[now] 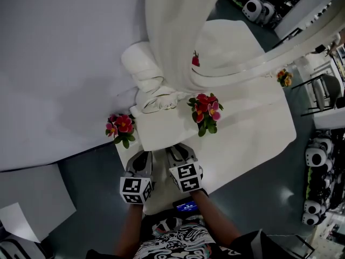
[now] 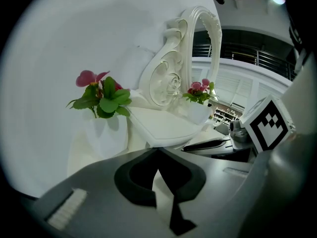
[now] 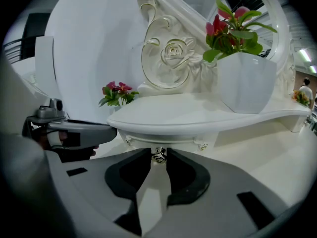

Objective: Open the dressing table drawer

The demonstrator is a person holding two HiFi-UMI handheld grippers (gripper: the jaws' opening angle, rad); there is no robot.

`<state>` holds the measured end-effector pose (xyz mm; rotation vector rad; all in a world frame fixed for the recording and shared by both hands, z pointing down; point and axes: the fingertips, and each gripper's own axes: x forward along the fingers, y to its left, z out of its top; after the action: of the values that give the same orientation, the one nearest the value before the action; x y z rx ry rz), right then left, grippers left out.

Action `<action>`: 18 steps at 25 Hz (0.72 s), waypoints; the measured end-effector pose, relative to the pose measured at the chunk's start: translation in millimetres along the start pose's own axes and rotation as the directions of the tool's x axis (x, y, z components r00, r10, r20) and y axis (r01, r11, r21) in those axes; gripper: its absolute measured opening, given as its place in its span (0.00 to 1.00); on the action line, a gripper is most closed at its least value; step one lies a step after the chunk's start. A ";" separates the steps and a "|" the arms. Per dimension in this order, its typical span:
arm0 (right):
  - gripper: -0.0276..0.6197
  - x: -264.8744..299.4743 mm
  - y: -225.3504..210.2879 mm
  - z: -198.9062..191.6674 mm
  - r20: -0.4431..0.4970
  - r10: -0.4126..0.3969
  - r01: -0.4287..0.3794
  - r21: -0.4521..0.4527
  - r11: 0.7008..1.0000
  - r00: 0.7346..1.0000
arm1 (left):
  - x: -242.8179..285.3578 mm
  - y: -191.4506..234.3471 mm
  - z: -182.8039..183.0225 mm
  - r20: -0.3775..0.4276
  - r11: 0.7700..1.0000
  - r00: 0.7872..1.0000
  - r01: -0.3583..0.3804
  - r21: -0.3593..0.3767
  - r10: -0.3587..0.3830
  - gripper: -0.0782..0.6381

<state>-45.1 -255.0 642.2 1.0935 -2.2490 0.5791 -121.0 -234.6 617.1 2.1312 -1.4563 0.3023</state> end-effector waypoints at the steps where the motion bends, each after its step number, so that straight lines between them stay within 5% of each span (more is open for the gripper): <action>1: 0.20 -1.4 0.7 -2.0 -0.005 0.000 0.000 0.004 1.000 1.000 | -0.9 -1.1 -0.5 -0.002 1.000 1.000 0.005 -0.004 -0.005 0.11; 18: 0.20 -16.9 3.8 -18.5 -0.022 -0.021 0.022 0.005 1.000 1.000 | -26.6 -4.9 1.3 0.028 1.000 0.999 0.018 -0.022 -0.017 0.11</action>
<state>-34.0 -232.3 644.4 1.1073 -2.2152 0.5860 -127.1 -212.9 602.1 2.1371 -1.4495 0.2493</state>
